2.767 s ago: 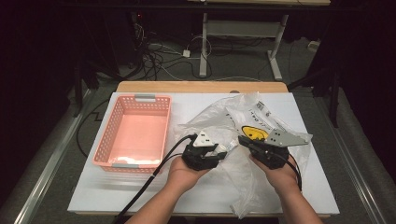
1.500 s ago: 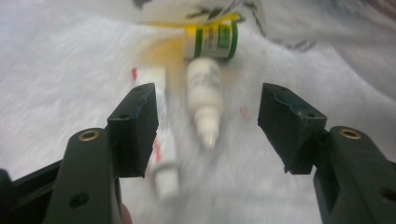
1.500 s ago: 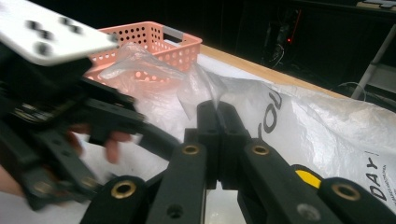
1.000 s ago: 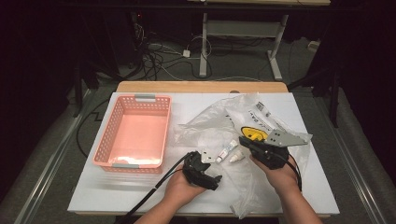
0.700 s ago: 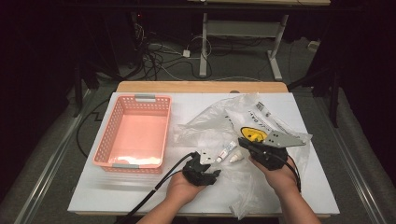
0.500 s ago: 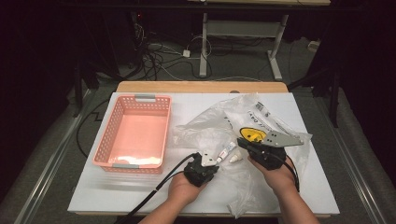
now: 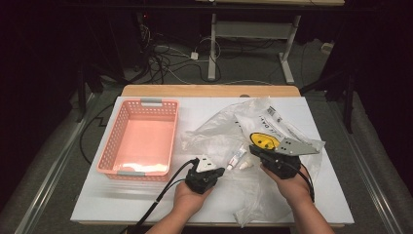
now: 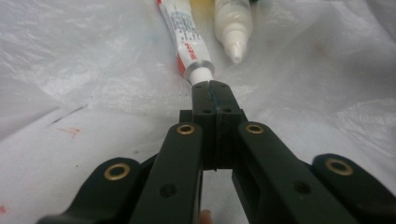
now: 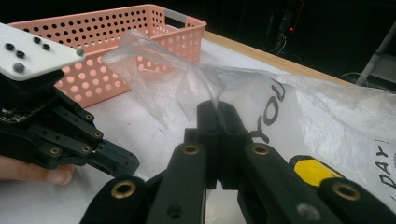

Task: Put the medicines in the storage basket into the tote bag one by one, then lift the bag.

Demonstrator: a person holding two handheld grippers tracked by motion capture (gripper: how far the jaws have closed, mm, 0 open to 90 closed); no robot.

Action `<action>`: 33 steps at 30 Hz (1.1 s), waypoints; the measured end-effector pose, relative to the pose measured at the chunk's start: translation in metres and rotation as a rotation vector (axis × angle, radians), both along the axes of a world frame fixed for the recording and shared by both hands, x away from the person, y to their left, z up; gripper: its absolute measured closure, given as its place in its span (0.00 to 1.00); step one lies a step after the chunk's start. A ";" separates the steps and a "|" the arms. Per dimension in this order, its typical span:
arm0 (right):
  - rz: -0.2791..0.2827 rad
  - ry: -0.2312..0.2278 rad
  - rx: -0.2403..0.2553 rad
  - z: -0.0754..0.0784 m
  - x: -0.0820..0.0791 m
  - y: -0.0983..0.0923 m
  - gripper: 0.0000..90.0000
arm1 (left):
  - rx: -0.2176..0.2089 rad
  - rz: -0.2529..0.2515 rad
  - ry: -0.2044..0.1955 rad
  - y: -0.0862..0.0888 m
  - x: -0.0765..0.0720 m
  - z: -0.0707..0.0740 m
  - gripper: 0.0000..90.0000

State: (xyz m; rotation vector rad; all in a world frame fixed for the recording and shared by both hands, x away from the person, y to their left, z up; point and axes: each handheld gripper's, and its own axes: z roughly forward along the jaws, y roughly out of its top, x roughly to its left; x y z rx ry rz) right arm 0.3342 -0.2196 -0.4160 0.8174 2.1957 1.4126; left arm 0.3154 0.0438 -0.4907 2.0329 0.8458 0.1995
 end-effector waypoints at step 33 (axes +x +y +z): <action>-0.019 -0.075 0.092 0.014 -0.005 0.005 1.00 | -0.235 0.116 -0.427 0.006 -0.007 0.060 0.99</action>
